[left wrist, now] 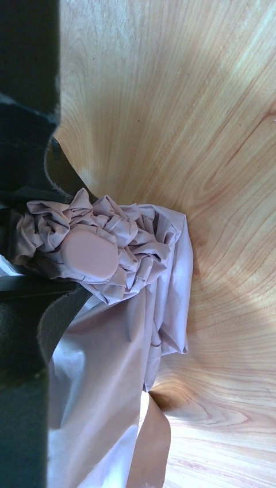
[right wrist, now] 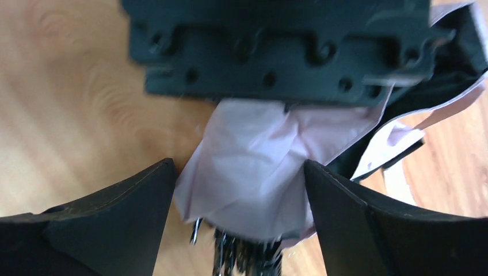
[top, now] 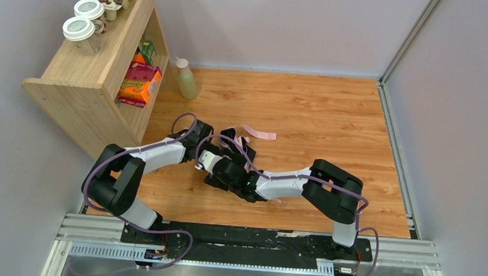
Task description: Put away the umbrella
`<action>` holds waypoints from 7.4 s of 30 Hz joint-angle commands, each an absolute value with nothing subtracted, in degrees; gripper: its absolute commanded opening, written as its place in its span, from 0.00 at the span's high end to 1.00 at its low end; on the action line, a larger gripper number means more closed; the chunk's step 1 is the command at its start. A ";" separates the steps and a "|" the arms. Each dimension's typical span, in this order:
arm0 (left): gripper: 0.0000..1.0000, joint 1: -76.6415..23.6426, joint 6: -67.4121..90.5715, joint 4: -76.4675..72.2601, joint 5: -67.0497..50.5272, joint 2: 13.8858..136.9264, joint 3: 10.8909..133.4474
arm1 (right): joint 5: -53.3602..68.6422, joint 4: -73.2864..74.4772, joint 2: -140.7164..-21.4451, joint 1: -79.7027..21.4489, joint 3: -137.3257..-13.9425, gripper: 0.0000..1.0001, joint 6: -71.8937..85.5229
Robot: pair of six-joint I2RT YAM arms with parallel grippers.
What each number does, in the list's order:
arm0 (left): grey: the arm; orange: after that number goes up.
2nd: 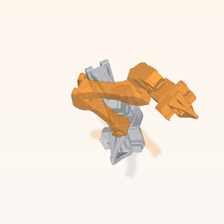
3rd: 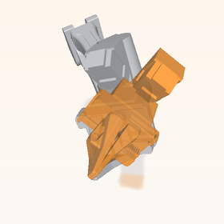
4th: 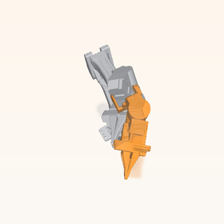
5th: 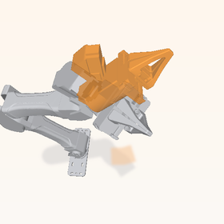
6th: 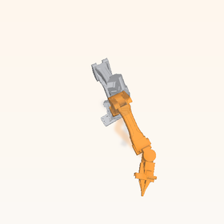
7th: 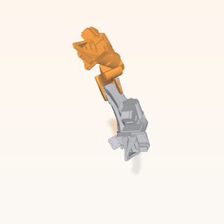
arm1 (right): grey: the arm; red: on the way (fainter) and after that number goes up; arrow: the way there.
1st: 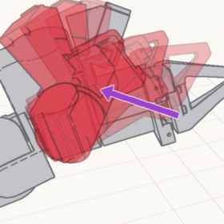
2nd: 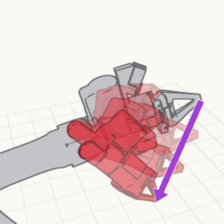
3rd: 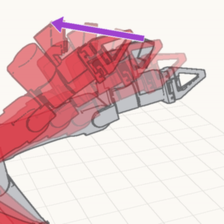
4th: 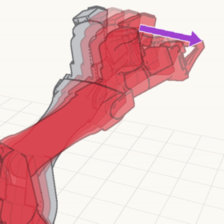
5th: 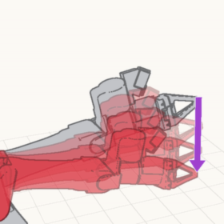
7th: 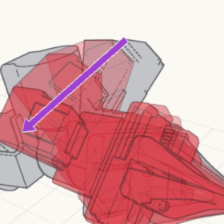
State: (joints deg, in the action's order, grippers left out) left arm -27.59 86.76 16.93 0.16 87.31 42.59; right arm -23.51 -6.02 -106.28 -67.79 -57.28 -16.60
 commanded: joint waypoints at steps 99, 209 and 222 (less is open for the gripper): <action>1.00 -25.58 85.17 18.63 9.23 84.12 31.12 | 38.60 20.47 -117.97 -43.68 -71.71 0.83 12.56; 1.00 -27.25 85.17 40.52 8.00 86.48 41.57 | 3.94 6.10 -82.96 -55.62 -56.34 0.04 -3.68; 1.00 -27.07 80.15 41.92 4.57 91.23 45.35 | -2.78 -13.00 -100.36 -64.24 -55.55 0.05 -14.59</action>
State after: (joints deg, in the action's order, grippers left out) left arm -27.27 83.90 33.87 1.34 87.68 47.66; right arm 2.92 -3.68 -97.89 -63.33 -55.77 -10.46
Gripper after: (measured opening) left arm 0.479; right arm 0.949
